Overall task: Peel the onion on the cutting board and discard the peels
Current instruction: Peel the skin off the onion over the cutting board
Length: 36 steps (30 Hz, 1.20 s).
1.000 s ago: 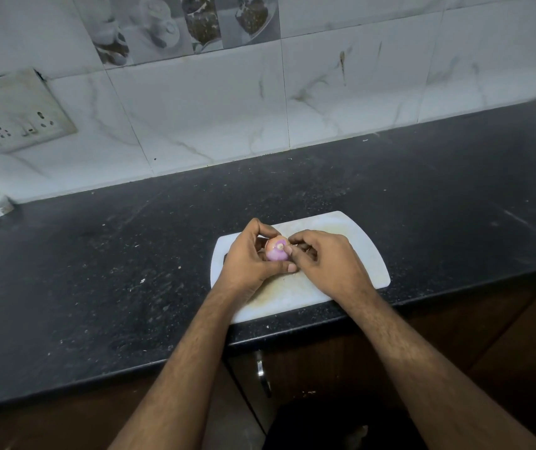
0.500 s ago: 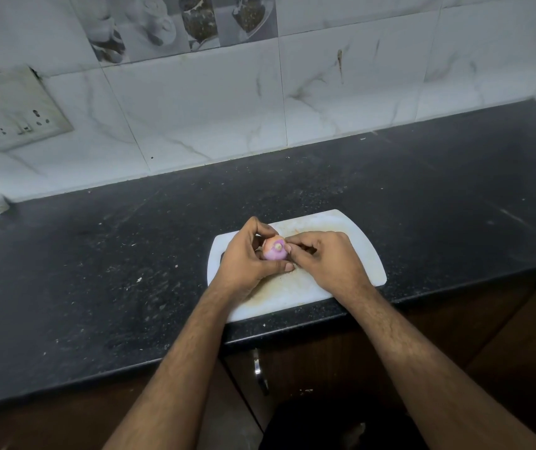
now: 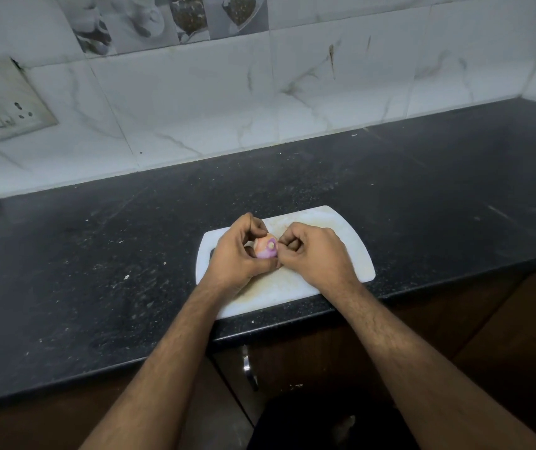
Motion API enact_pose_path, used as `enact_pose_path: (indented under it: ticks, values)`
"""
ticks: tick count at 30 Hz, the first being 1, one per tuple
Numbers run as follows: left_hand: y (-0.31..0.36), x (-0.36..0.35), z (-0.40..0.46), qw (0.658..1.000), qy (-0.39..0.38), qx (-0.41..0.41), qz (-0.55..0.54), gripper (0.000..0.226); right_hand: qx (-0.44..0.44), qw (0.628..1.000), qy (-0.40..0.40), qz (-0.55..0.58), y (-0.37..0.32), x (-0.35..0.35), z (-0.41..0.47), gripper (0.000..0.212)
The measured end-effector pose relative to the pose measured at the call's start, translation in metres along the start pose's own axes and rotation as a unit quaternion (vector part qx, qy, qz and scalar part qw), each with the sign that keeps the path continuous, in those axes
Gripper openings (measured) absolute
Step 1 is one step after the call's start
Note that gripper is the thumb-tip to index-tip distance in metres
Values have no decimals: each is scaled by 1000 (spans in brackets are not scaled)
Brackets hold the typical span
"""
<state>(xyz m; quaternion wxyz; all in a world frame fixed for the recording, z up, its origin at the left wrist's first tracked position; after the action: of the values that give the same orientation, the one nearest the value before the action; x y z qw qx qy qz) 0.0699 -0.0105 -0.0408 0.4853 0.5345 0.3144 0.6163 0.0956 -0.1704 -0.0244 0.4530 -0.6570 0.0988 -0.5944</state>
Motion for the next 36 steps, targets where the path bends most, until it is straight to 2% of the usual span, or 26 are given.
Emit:
enact_pose_path:
  ticks: [9, 16, 26, 32, 36]
  values:
    - [2, -2, -1, 1000, 2, 3, 12, 44, 3, 1000, -14, -13, -3, -1, -1, 19]
    - [1, -1, -2, 1000, -5, -5, -15, 55, -22, 1000, 4, -7, 6, 1, 1, 15]
    - [0, 2, -5, 987, 18, -1, -162, 60, -37, 999, 29, 7, 11, 2, 0, 15]
    - [-1, -3, -5, 982, 11, 20, -185, 39, -32, 999, 39, 8, 10, 4, 1, 14]
    - [1, -2, -4, 983, 8, 20, -184, 42, 9, 996, 79, 31, 6, 11, 0, 13]
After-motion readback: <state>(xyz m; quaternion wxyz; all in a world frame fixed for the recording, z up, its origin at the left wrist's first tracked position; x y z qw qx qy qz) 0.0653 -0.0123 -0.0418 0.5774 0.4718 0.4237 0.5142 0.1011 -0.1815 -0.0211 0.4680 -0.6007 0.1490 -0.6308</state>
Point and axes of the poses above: each hand's wrist, its own z-axis towards the middle knuckle, its own x-axis out of the back of the hand, y = z × x, the point moved 9 cm from there along z, towards the middle knuckle, and after that the axes turned 13 degrees about -y, right-handed, at the moved point
